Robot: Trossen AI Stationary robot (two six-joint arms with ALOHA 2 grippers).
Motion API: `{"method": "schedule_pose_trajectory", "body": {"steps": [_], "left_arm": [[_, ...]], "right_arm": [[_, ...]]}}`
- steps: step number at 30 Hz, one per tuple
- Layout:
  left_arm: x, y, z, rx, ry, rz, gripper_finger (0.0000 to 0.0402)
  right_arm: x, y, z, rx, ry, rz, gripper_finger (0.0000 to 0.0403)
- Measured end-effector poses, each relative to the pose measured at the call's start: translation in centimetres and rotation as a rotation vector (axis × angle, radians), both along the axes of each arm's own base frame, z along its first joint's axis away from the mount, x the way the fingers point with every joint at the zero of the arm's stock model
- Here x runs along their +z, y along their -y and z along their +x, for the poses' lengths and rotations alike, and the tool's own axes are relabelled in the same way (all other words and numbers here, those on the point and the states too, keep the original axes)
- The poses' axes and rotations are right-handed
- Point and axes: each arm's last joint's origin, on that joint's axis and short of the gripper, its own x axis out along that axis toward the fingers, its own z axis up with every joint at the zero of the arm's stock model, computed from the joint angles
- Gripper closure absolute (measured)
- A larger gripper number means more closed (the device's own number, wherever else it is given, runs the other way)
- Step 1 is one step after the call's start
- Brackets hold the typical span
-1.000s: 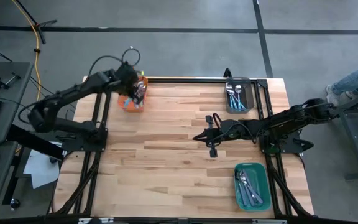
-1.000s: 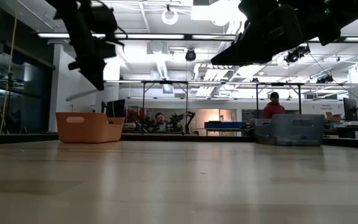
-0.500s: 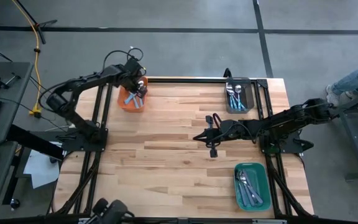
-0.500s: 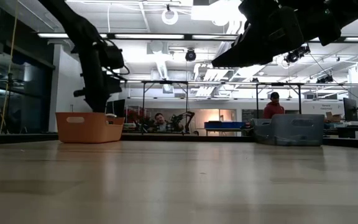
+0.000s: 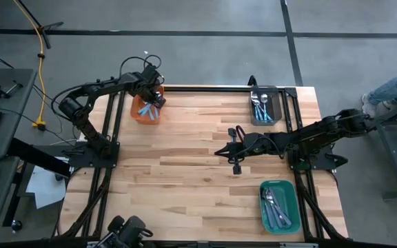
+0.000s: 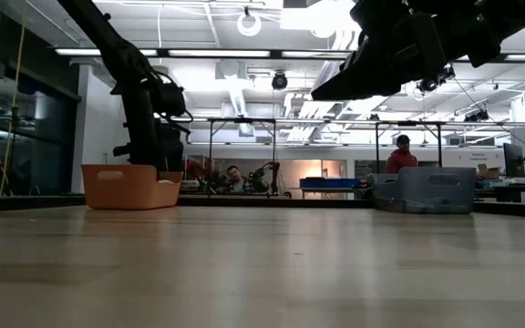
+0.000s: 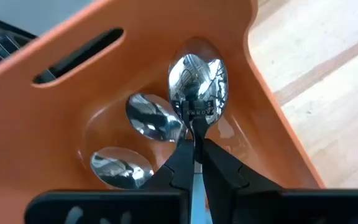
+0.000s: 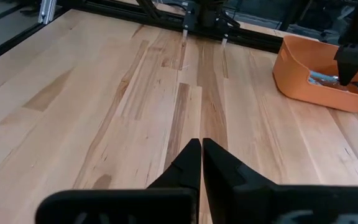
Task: Sort silverware by color (type)
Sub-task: Put the blue spoon into the orange bin, then return to Home Position
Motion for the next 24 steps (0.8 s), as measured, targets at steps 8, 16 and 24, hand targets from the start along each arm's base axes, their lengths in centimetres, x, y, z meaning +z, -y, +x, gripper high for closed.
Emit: {"method": "schedule_pose_trajectory", "body": {"steps": [8, 16, 24], "left_arm": [[0.8, 0.1, 0.1, -0.036, 0.013, 0.044, 0.0338], [2.6, 1.6, -0.5, -0.05, 0.118, 0.185, 0.0323], [3.8, 7.5, -1.0, -0.212, 0.393, 0.406, 0.0357]], "right_arm": [[-0.1, 0.0, 0.0, 0.007, -0.009, -0.018, 0.0402], [0.1, 0.5, 0.1, -0.013, 0.015, -0.087, 0.0403], [0.1, 4.9, 0.1, 0.018, 0.017, -0.044, 0.0403]]}}
